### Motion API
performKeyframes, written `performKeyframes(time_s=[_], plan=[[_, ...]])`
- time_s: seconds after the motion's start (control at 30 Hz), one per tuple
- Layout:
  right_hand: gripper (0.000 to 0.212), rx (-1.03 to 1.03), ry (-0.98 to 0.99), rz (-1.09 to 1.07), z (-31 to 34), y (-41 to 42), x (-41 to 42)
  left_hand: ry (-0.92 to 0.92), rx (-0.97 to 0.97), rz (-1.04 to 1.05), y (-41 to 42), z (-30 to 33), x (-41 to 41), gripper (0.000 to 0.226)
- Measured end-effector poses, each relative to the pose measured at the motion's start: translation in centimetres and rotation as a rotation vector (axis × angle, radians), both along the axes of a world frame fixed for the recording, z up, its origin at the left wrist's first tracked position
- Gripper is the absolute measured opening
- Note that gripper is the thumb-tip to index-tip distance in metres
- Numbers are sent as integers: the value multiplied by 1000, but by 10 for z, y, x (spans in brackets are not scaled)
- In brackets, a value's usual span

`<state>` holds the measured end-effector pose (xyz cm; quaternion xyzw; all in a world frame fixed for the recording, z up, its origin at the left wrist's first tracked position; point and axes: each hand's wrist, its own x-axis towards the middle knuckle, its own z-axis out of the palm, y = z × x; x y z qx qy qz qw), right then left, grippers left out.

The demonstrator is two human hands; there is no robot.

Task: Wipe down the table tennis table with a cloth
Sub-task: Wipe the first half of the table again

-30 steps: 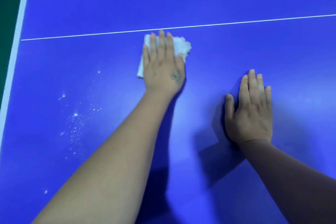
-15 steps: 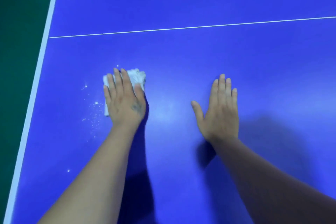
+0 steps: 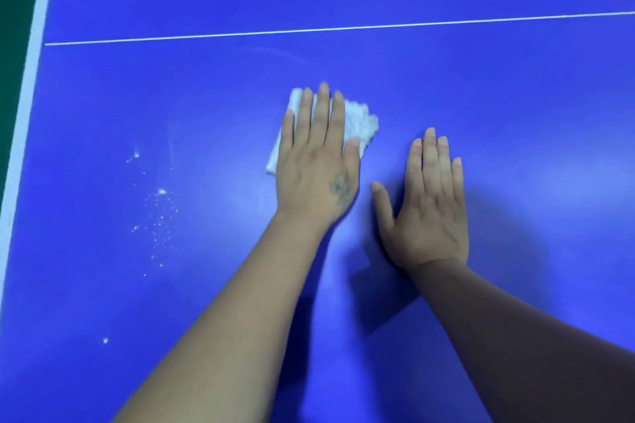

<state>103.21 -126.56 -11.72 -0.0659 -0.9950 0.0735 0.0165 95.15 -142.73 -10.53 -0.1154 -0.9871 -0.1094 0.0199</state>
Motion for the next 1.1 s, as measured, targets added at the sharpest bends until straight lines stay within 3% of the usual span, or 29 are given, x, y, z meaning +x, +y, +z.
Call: performKeyframes(time_s=[0.17,0.4,0.5,0.6,0.8,0.93,1.1], plan=[[86,-13,-3,-8,1,-1,0,-79,-17,221,-70,6,46,67],[86,-5,0,-10,0,-2,-1,-100,-34,501,-124,5,-77,69],[86,3,4,-10,-1,-1,0,-113,-6,450,-89,6,-126,68],[86,-1,21,-6,-1,0,0,-72,-6,260,-36,5,-130,68],[86,-7,17,-12,-2,3,0,19,-31,-115,-12,2,-17,59],[87,-21,23,-7,-1,1,-1,-76,-47,-62,-63,11,64,60],[87,-25,33,-11,-2,0,0,-122,-47,238,-116,13,26,65]])
